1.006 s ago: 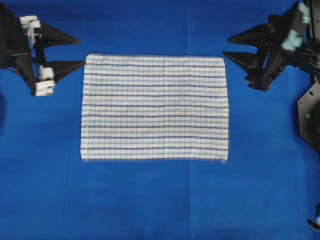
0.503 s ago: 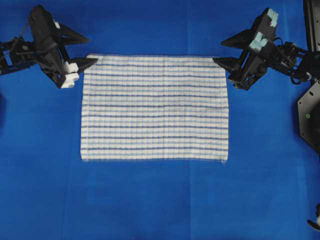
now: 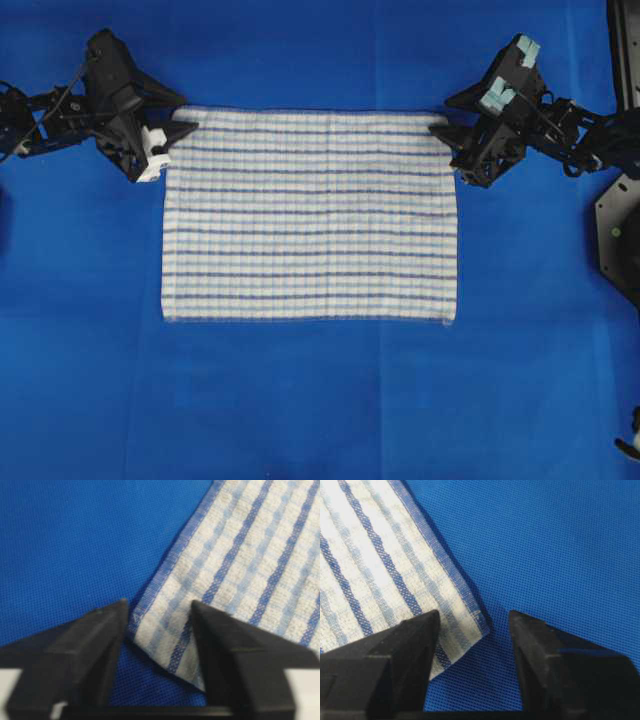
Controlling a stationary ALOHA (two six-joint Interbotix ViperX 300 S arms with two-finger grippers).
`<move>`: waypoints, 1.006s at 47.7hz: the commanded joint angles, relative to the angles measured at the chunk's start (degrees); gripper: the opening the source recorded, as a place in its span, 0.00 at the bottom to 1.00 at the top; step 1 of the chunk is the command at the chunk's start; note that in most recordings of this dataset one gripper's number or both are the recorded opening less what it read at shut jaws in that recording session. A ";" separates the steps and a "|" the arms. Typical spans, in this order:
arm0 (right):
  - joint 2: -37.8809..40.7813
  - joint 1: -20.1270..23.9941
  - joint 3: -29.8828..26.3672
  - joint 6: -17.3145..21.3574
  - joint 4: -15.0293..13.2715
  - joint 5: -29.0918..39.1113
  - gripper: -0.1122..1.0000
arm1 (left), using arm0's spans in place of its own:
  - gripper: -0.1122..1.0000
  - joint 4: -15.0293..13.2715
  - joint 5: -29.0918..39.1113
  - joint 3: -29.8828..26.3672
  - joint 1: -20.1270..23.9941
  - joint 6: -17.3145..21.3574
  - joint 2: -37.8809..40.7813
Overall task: Fold the blue towel.
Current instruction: 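Grasp the top corners of the striped towel with both grippers, then lift the top edge and fold it down toward the bottom edge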
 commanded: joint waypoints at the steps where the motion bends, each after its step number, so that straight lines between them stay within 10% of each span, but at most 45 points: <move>1: -0.09 0.35 -0.53 0.00 0.18 -0.70 0.58 | 0.41 -0.09 0.18 -0.09 0.18 -0.09 -0.26; 14: -0.09 1.58 -0.44 0.00 0.18 -0.79 0.16 | 0.14 -0.18 0.26 -0.26 -1.76 -0.09 -0.35; 48: -8.79 2.02 -0.18 -0.35 0.09 3.78 0.15 | 0.14 -0.09 6.06 -0.62 -4.39 -0.09 -10.02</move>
